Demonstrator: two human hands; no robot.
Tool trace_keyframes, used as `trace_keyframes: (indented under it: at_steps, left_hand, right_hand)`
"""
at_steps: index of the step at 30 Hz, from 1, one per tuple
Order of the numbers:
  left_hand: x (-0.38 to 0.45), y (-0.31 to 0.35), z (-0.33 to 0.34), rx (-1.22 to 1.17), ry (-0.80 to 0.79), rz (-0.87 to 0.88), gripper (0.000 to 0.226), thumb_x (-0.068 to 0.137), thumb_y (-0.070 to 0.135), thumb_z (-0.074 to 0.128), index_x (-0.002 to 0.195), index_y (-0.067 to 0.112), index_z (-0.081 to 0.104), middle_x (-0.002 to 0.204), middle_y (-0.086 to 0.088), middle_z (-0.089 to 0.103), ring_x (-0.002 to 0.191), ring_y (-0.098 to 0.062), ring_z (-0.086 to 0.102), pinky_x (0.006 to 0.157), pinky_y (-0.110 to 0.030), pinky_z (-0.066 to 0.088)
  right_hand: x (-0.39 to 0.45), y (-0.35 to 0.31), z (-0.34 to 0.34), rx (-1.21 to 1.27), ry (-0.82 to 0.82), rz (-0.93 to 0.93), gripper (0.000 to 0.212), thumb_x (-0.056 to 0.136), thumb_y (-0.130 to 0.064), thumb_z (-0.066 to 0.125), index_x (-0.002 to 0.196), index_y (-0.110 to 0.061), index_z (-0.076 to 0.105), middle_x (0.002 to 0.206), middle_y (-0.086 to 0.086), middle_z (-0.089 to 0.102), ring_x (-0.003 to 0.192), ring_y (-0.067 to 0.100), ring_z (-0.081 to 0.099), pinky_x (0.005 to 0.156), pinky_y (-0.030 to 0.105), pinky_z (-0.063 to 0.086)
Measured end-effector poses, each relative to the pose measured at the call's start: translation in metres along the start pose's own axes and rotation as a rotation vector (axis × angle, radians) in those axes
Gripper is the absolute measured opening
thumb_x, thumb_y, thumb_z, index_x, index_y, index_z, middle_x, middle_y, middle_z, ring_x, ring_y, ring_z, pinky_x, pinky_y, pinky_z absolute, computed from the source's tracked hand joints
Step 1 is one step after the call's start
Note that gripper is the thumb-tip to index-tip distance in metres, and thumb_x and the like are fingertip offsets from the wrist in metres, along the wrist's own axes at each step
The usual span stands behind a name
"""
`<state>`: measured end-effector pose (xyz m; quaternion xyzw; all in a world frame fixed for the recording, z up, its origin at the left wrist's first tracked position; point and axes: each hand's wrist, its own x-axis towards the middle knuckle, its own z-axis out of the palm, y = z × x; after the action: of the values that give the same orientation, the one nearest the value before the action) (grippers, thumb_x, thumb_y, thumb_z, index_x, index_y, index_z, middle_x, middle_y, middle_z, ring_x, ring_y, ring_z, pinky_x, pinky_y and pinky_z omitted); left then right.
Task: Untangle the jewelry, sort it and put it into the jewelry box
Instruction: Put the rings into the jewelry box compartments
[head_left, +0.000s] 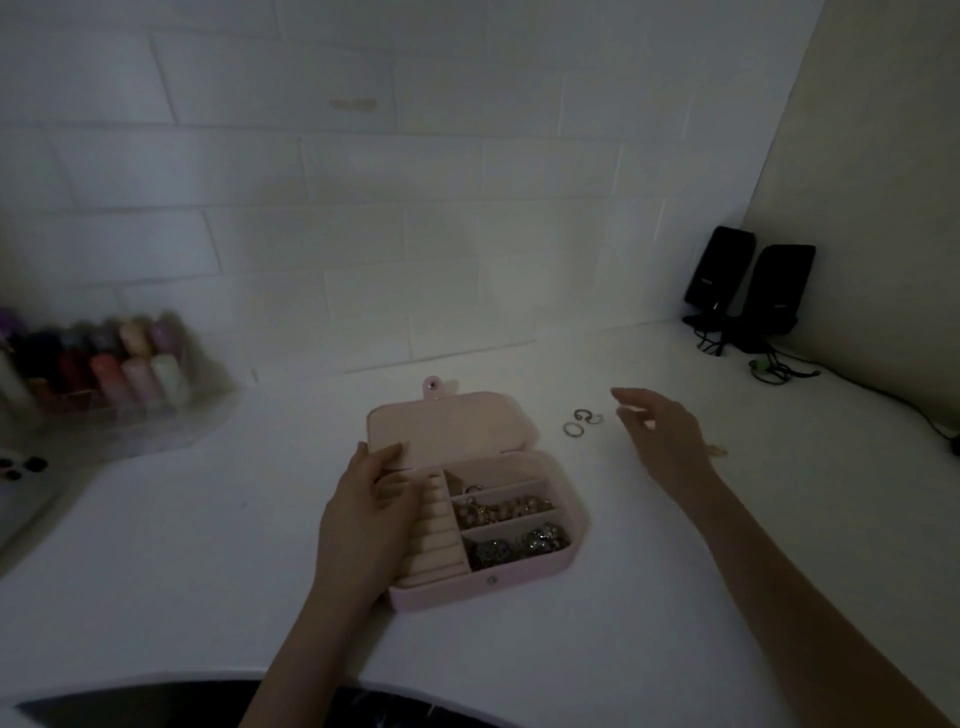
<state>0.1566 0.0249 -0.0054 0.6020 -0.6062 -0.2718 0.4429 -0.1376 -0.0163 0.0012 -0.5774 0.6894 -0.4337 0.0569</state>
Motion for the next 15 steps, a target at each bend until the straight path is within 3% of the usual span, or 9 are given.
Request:
trace_keyframes:
  at_steps: [3, 6, 9, 11, 15]
  left_hand:
    - [0.000, 0.001, 0.000, 0.000, 0.004, -0.004, 0.041, 0.086, 0.019, 0.061, 0.126, 0.025, 0.056, 0.143, 0.002, 0.046, 0.094, -0.005, 0.048, 0.085, -0.021, 0.035]
    - [0.000, 0.000, -0.001, 0.005, 0.000, -0.007, 0.041, 0.085, 0.022, 0.063, 0.126, 0.027, 0.056, 0.146, 0.002, 0.043, 0.097, -0.004, 0.047, 0.087, -0.020, 0.033]
    - [0.000, 0.001, -0.001, -0.014, -0.003, -0.013, 0.047, 0.078, 0.034, 0.063, 0.124, 0.026, 0.058, 0.146, 0.004, 0.041, 0.106, -0.005, 0.049, 0.086, -0.017, 0.030]
    - [0.000, -0.001, -0.001, -0.013, 0.003, -0.021, 0.044, 0.080, 0.029, 0.065, 0.123, 0.026, 0.059, 0.147, 0.003, 0.040, 0.119, -0.012, 0.050, 0.088, -0.017, 0.030]
    - [-0.001, -0.001, -0.001, -0.028, 0.001, -0.007, 0.047, 0.074, 0.034, 0.061, 0.120, 0.026, 0.060, 0.142, 0.003, 0.046, 0.114, -0.011, 0.051, 0.085, -0.017, 0.031]
  right_hand:
    - [0.006, 0.013, 0.016, -0.085, -0.147, -0.018, 0.030, 0.093, -0.010, 0.055, 0.122, -0.007, 0.062, 0.125, 0.011, 0.062, 0.116, 0.027, 0.057, 0.104, 0.034, 0.040]
    - [0.016, 0.017, 0.029, -0.157, -0.166, -0.061, 0.028, 0.091, -0.011, 0.059, 0.118, -0.006, 0.065, 0.120, 0.014, 0.065, 0.114, 0.031, 0.058, 0.102, 0.043, 0.043]
    - [0.017, 0.017, 0.032, -0.135, -0.080, -0.063, 0.018, 0.087, -0.008, 0.064, 0.100, 0.000, 0.072, 0.101, 0.015, 0.072, 0.094, 0.027, 0.065, 0.089, 0.026, 0.044]
    - [0.015, 0.016, 0.030, -0.113, -0.038, -0.058, 0.012, 0.084, -0.007, 0.067, 0.091, 0.001, 0.073, 0.090, 0.014, 0.072, 0.079, 0.019, 0.061, 0.073, 0.013, 0.034]
    - [0.013, 0.012, 0.025, -0.040, 0.007, -0.027, 0.003, 0.079, -0.005, 0.070, 0.077, -0.008, 0.069, 0.077, 0.009, 0.068, 0.073, 0.017, 0.060, 0.063, 0.015, 0.035]
